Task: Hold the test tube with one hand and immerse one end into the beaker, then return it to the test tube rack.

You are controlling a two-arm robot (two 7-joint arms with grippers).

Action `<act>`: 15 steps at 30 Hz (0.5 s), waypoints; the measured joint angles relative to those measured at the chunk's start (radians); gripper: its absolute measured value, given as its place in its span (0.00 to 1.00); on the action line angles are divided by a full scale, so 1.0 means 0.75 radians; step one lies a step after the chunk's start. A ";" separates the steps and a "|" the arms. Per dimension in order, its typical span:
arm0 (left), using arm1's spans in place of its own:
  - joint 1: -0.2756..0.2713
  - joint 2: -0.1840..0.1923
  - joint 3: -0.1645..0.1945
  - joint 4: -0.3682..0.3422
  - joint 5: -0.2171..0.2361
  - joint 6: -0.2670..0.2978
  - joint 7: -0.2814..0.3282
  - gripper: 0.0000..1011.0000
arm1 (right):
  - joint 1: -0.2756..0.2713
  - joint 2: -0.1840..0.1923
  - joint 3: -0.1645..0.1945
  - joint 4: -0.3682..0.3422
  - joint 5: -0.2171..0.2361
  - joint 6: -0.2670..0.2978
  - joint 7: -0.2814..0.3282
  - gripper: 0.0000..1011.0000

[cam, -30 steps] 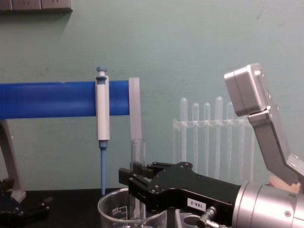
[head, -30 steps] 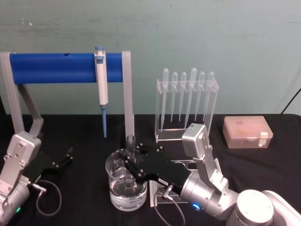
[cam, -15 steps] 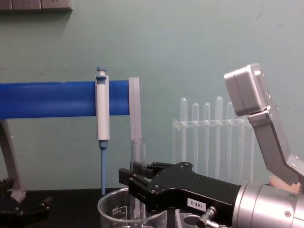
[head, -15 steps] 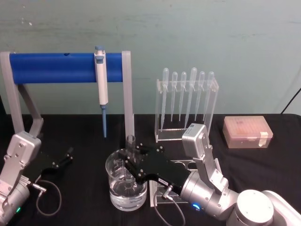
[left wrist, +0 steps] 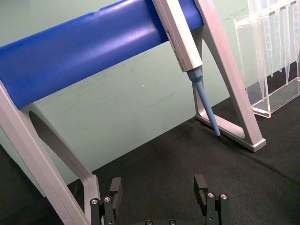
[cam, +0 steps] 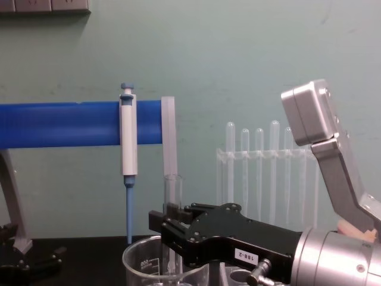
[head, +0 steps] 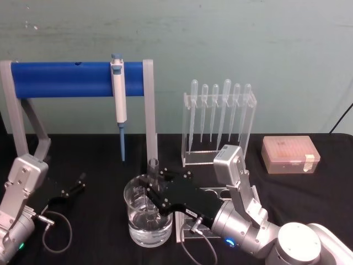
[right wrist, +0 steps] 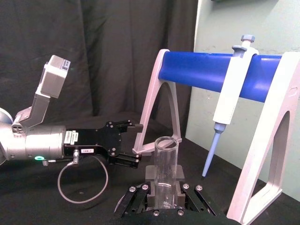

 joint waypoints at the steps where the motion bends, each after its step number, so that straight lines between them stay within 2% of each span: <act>1: 0.000 0.000 0.000 0.000 0.000 0.000 0.000 0.99 | 0.000 0.000 0.000 0.000 0.000 0.000 0.000 0.22; 15: 0.000 0.000 0.000 0.000 0.000 0.000 0.000 0.99 | 0.000 0.000 0.000 0.000 0.000 0.000 0.000 0.22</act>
